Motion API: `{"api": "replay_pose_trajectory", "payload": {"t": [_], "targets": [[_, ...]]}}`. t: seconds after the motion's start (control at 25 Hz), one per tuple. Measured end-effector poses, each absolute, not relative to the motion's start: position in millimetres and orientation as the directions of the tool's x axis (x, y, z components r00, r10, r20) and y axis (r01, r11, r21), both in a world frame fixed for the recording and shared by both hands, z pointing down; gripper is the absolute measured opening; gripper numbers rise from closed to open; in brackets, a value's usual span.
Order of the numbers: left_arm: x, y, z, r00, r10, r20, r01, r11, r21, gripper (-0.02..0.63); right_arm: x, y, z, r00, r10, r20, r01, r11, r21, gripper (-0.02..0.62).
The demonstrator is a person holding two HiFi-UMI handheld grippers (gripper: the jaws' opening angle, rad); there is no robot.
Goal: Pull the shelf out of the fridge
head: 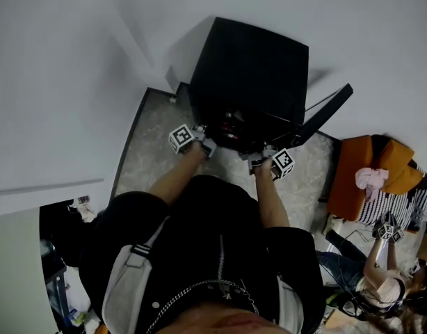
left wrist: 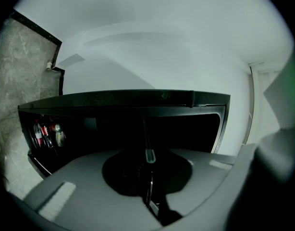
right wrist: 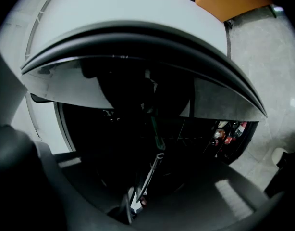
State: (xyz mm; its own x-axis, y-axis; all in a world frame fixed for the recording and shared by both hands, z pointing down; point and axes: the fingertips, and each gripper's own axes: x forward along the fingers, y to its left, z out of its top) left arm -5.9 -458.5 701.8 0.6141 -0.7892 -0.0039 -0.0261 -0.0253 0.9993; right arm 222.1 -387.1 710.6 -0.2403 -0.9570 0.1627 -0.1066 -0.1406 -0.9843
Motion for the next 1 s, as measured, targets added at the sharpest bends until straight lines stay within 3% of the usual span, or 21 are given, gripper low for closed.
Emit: {"api": "replay_pose_trajectory", "payload": {"t": [0.72,1.0], "targets": [[-13.8,-412.6,688.8,0.581,-0.813,-0.039,0.033,-0.024,0.999,0.026,214.3,-345.6,703.7,-0.265,-0.953,0.144,-0.122,-0.115,-0.986,0.029],[-26.8,-374.4,688.8,0.563,-0.826,0.004,-0.01,-0.002,1.0,0.026,205.9,-310.4,699.9,-0.292,-0.942,0.168,-0.134,-0.134,-0.982,0.031]]}}
